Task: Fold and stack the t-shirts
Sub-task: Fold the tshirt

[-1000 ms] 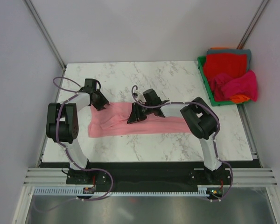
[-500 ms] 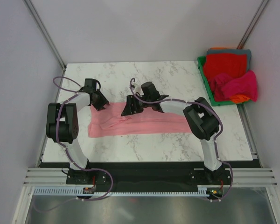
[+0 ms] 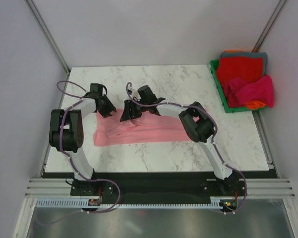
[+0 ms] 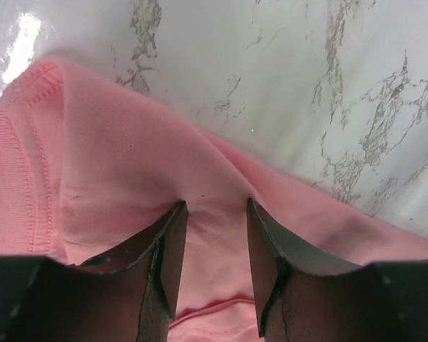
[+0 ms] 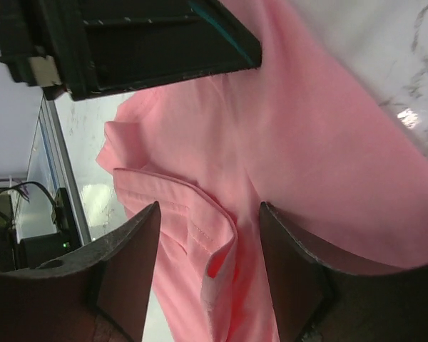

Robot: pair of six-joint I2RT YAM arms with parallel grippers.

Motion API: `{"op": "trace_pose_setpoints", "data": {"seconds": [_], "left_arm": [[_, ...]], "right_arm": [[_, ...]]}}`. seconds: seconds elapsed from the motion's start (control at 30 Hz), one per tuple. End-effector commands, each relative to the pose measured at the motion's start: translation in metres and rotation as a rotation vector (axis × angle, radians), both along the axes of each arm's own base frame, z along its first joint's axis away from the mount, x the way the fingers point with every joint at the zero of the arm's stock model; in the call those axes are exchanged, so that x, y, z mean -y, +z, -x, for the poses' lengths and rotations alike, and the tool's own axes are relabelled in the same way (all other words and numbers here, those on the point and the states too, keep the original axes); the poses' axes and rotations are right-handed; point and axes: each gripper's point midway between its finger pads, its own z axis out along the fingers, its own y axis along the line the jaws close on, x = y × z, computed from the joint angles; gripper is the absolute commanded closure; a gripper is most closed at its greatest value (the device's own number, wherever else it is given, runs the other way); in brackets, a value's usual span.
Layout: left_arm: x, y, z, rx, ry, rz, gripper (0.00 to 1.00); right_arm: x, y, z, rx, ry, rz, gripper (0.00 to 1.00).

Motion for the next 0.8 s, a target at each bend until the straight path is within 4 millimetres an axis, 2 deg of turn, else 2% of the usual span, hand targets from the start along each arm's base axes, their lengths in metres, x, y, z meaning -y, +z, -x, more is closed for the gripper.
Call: {"op": "trace_pose_setpoints", "data": {"seconds": [0.0, 0.17, 0.2, 0.37, 0.4, 0.47, 0.5, 0.57, 0.6, 0.67, 0.7, 0.73, 0.77], "left_arm": [[-0.009, -0.001, 0.004, -0.021, -0.022, -0.04, 0.53], [-0.01, -0.002, 0.003, -0.024, -0.016, -0.042, 0.52], [-0.01, -0.003, 0.003, -0.026, -0.016, -0.042, 0.52], [-0.01, -0.006, 0.003, -0.034, -0.013, -0.042, 0.53], [-0.011, -0.006, 0.003, -0.033, -0.012, -0.044, 0.53], [-0.013, -0.007, 0.003, -0.035, -0.007, -0.047, 0.52], [-0.013, -0.007, 0.003, -0.035, -0.007, -0.047, 0.53], [-0.013, -0.006, 0.003, -0.035, -0.01, -0.049, 0.53], [-0.014, -0.006, 0.002, -0.032, -0.008, -0.049, 0.53], [-0.014, -0.005, 0.002, -0.032, -0.009, -0.05, 0.53], [-0.014, -0.006, 0.003, -0.033, -0.009, -0.051, 0.52], [-0.014, -0.005, 0.002, -0.032, -0.01, -0.049, 0.53], [-0.014, -0.004, 0.002, -0.029, -0.011, -0.047, 0.52]], "right_arm": [[-0.017, 0.005, 0.012, -0.016, 0.079, -0.025, 0.37], [-0.016, 0.009, 0.033, -0.029, 0.133, -0.036, 0.45], [-0.015, 0.015, 0.035, -0.022, 0.138, -0.043, 0.45], [-0.005, 0.016, 0.05, -0.049, 0.162, -0.04, 0.49], [-0.003, 0.022, 0.054, -0.048, 0.174, -0.049, 0.5], [0.002, 0.019, 0.063, -0.064, 0.186, -0.041, 0.53], [0.005, 0.028, 0.068, -0.059, 0.202, -0.054, 0.53], [0.012, 0.027, 0.082, -0.09, 0.227, -0.063, 0.55], [0.015, 0.036, 0.092, -0.083, 0.257, -0.1, 0.55], [0.021, 0.041, 0.102, -0.094, 0.268, -0.104, 0.55], [0.025, 0.052, 0.105, -0.075, 0.27, -0.114, 0.55], [0.033, 0.044, 0.116, -0.093, 0.271, -0.103, 0.54], [0.037, 0.045, 0.121, -0.089, 0.272, -0.104, 0.54]]}}
